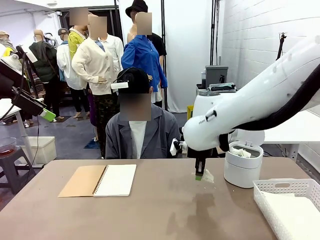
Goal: Sort the paper based on its condition.
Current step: If a person hands you a paper, place it in the Organizing basket , and if it's crumpled, put it in the Trash can.
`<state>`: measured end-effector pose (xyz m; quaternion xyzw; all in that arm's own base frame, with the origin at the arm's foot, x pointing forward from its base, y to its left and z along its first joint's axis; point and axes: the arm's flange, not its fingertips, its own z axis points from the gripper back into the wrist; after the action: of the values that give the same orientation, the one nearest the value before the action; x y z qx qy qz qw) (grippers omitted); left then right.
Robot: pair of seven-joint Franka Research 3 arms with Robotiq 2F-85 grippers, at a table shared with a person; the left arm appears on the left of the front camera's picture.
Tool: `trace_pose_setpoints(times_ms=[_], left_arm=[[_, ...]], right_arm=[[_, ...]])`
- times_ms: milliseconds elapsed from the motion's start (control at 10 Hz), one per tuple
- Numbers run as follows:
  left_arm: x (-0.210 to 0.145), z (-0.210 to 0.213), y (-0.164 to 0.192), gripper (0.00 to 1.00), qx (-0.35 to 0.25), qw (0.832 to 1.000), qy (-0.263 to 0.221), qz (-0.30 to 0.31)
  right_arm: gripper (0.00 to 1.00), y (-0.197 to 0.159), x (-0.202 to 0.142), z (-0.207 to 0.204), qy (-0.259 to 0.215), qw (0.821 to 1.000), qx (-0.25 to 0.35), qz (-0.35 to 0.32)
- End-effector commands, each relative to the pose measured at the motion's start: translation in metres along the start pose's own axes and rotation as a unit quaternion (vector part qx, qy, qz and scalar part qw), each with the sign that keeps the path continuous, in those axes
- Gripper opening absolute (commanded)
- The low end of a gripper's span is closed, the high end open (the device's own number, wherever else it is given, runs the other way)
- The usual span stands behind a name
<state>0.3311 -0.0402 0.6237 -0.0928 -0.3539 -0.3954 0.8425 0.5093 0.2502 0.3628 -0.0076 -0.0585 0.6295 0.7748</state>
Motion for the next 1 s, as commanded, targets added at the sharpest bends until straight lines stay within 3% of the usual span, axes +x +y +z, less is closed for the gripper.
trace_pose_setpoints(times_ms=[0, 200, 500, 900], left_arm=[[0.0, 0.0, 0.002, 1.0, 0.001, 1.0, -0.003, 0.001], [0.0, 0.0, 0.002, 1.0, 0.001, 1.0, -0.003, 0.001], [0.0, 0.0, 0.002, 1.0, 0.001, 1.0, -0.003, 0.001], [0.0, 0.0, 0.002, 1.0, 0.001, 1.0, -0.003, 0.001]], right_arm=[[0.0, -0.001, -0.007, 0.04, -0.007, 0.999, 0.035, -0.034], [0.0, -0.011, -0.018, 0.074, -0.02, 0.995, 0.05, -0.082], [0.0, -0.039, -0.048, 0.113, -0.046, 0.989, 0.017, -0.142], [0.0, -0.065, -0.082, 0.114, -0.041, 0.986, -0.024, -0.159]])
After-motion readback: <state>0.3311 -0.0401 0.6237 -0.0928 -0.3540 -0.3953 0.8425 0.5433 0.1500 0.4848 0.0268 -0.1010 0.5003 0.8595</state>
